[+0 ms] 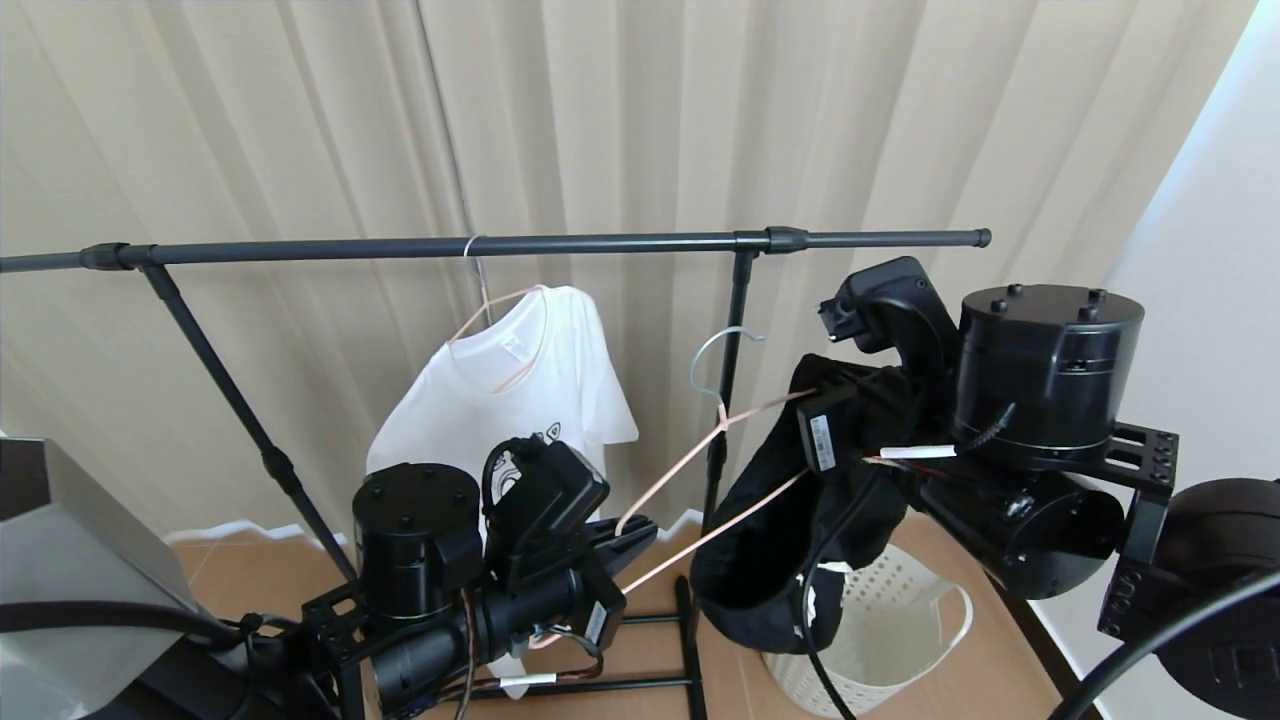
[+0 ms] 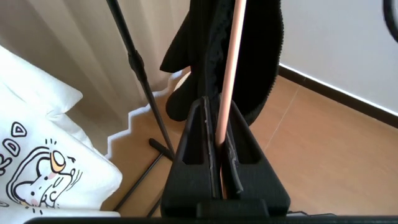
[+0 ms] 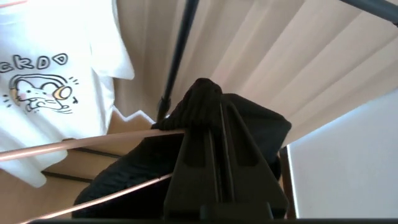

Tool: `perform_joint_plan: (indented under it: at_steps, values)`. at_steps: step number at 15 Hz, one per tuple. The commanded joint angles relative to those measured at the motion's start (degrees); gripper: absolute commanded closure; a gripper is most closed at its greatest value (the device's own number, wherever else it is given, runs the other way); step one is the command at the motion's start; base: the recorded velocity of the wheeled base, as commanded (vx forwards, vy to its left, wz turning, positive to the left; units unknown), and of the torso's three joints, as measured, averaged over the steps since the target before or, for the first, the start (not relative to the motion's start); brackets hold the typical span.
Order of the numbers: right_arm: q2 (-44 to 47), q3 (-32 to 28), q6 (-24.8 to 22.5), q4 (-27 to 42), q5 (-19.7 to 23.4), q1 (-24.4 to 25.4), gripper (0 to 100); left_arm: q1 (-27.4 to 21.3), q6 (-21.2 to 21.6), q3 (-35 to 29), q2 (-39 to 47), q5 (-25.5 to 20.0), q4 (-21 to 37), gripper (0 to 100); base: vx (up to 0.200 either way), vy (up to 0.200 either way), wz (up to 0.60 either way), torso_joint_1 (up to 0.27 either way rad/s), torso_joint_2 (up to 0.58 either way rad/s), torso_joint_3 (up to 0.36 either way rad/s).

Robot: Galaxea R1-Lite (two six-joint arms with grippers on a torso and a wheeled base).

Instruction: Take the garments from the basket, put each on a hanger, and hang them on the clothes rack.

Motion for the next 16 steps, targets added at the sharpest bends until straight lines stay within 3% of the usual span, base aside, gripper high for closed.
perform_joint_plan:
  at_steps: [1, 7, 14, 15, 16]
  values:
    - [-0.9, 0.0, 0.4, 0.0, 0.0, 2.6, 100, 0.0, 0.0, 0.0, 0.6, 0.0, -0.5, 100, 0.0, 0.0, 0.0, 0.0, 0.0, 0.0]
    - [-1.4, 0.3, 4.4, 0.0, 0.0, 9.8, 100, 0.0, -0.4, -0.4, 0.8, 0.0, -1.3, 100, 0.0, 0.0, 0.0, 0.0, 0.0, 0.0]
    - [-1.6, 0.3, 5.4, -0.4, 0.2, 10.3, 100, 0.0, -1.1, 0.1, 0.6, 1.6, -3.7, 100, 0.0, 0.0, 0.0, 0.0, 0.0, 0.0]
    - [-1.8, 0.2, 5.5, -0.4, 0.2, 10.2, 0, 0.0, -1.1, 0.2, 0.6, 1.6, -3.8, 100, 0.0, 0.0, 0.0, 0.0, 0.0, 0.0]
    - [-2.0, 0.2, 5.5, -0.4, 0.2, 10.0, 0, 0.0, -1.1, 0.2, 0.6, 1.6, -3.8, 100, 0.0, 0.0, 0.0, 0.0, 0.0, 0.0]
